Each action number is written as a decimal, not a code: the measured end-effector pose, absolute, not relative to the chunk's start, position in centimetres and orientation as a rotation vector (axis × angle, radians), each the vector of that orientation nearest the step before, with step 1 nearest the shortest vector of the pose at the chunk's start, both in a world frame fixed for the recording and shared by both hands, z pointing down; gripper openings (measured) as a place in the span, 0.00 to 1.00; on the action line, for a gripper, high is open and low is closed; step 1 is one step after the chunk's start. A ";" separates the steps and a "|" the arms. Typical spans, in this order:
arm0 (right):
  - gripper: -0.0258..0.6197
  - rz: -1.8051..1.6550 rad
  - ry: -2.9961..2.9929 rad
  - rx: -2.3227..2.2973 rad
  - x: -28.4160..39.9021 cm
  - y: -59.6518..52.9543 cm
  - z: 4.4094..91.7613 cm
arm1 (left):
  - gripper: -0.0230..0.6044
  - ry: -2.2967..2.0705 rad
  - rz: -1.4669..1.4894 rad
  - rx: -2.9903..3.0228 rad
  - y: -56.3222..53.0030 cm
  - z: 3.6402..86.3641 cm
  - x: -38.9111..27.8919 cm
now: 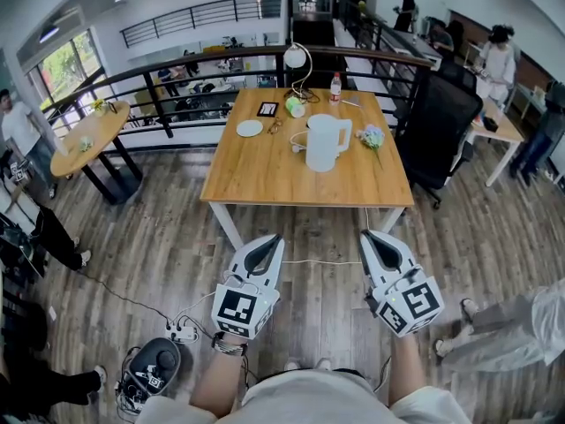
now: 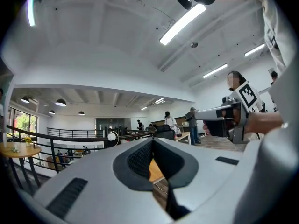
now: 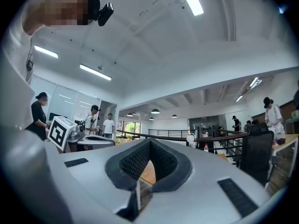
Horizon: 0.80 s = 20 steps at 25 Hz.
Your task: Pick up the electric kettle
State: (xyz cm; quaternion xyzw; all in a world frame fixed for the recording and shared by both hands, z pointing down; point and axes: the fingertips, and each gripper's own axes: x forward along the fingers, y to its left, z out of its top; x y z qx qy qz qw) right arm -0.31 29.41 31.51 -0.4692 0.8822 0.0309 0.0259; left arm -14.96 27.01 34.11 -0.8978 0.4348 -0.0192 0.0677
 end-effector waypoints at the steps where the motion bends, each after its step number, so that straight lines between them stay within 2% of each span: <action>1: 0.06 0.087 2.727 -1.446 -0.5 29.5 31.6 | 0.04 1.307 -0.062 -2.708 27.1 34.3 -15.1; 12: 0.06 0.033 2.742 -1.439 -2.6 28.8 33.2 | 0.04 1.286 -0.091 -2.752 26.3 36.6 -16.8; 20: 0.06 0.069 2.732 -1.382 -1.6 22.6 33.2 | 0.04 1.294 -0.099 -2.729 19.7 37.0 -15.7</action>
